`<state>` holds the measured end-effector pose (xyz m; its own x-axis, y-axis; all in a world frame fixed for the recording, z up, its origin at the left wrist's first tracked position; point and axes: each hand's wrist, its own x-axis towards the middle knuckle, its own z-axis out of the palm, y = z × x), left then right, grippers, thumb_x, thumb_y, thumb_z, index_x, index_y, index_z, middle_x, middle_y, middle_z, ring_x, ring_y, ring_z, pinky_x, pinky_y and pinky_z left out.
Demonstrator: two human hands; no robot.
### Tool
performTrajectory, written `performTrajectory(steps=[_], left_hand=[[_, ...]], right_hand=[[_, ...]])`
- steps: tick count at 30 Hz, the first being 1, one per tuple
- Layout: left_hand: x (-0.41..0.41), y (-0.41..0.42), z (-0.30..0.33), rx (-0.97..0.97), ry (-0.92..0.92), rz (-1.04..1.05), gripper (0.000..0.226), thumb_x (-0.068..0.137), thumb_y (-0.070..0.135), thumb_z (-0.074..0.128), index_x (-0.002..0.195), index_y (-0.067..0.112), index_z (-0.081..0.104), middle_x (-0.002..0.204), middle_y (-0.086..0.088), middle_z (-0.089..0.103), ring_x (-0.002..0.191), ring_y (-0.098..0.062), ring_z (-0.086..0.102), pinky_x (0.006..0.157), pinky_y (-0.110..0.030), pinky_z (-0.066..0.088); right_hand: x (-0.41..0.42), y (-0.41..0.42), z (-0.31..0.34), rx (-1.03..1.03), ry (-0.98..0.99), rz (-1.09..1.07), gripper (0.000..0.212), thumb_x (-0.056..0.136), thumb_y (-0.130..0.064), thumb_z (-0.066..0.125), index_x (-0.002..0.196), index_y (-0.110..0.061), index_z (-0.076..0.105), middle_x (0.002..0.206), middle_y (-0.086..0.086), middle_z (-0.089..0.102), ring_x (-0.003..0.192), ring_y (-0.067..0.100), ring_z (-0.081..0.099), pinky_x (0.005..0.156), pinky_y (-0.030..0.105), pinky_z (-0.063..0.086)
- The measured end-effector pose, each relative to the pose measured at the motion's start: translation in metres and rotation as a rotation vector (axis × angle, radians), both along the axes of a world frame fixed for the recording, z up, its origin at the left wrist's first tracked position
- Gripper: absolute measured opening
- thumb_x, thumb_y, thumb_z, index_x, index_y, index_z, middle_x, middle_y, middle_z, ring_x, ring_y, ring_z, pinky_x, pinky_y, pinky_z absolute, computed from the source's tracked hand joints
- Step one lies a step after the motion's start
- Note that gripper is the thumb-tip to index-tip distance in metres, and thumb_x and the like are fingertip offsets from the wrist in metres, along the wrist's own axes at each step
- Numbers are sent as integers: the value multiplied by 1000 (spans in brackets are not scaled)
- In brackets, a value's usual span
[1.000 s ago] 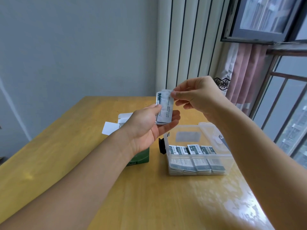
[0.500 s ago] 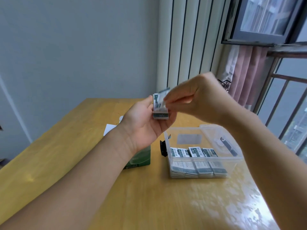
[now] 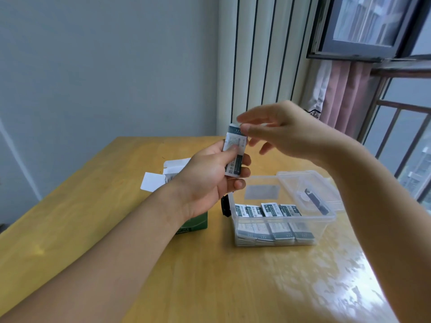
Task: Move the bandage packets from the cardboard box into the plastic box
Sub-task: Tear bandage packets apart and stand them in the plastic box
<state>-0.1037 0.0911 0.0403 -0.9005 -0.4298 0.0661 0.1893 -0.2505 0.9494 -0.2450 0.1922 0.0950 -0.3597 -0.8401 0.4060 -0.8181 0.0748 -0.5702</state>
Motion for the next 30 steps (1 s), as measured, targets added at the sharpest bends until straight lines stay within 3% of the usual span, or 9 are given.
performTrajectory(steps=[3, 6, 11, 14, 20, 25, 27, 30], left_hand=[[-1, 5, -2, -100, -15, 5, 24, 108, 21, 43, 120, 12, 61, 81, -4, 58, 62, -14, 57, 48, -22, 45], [0, 6, -4, -179, -46, 39, 22, 107, 24, 45, 118, 15, 62, 79, -3, 59, 65, -15, 57, 50, -23, 45], [0, 1, -5, -377, -131, 48, 17, 106, 24, 49, 114, 15, 61, 78, -3, 63, 66, -15, 55, 48, -22, 43], [2, -7, -1, -428, -175, 46, 17, 102, 19, 57, 115, 12, 64, 80, -4, 70, 62, -11, 56, 47, -19, 46], [6, -17, 5, -256, -145, 36, 22, 92, 20, 68, 110, 8, 69, 84, -8, 77, 63, -8, 67, 49, -14, 51], [3, -14, 3, -59, -46, 114, 10, 90, 21, 71, 94, 11, 71, 69, 1, 68, 56, -5, 61, 46, -14, 50], [-2, -10, -3, -152, -27, 191, 15, 94, 26, 68, 97, 12, 72, 76, -1, 67, 61, -6, 58, 51, -16, 50], [-8, 2, -9, -265, -5, 232, 31, 104, 35, 50, 113, 10, 67, 91, -5, 74, 79, -16, 66, 72, -29, 54]], right_hand=[[4, -9, -6, -7, 129, -19, 23, 98, -19, 62, 118, -14, 71, 94, -10, 72, 63, 1, 64, 58, 24, 57], [7, -10, -5, 13, 203, -36, 21, 97, -18, 63, 114, -18, 74, 90, -13, 71, 61, -7, 61, 56, 8, 47], [7, -1, 2, 56, 221, -60, 12, 94, -18, 66, 96, -21, 77, 78, -12, 70, 59, -2, 58, 55, 10, 47], [-1, 10, 4, 145, 95, -48, 10, 94, -18, 66, 90, -17, 76, 71, 2, 71, 55, 7, 57, 56, 23, 50], [-13, 21, 4, 237, -256, 95, 12, 95, -7, 61, 91, -2, 72, 73, 11, 71, 60, 13, 61, 55, 23, 51], [-17, 23, 2, 301, -399, 250, 20, 94, -3, 59, 80, -9, 74, 73, 14, 70, 59, 18, 61, 54, 23, 50], [-13, 21, 1, 344, -386, 295, 16, 93, -3, 60, 85, -5, 73, 74, 14, 70, 61, 18, 61, 55, 23, 50], [-4, 11, -5, 388, -382, 332, 12, 94, -5, 61, 89, -2, 71, 78, 14, 71, 64, 17, 63, 58, 24, 51]])
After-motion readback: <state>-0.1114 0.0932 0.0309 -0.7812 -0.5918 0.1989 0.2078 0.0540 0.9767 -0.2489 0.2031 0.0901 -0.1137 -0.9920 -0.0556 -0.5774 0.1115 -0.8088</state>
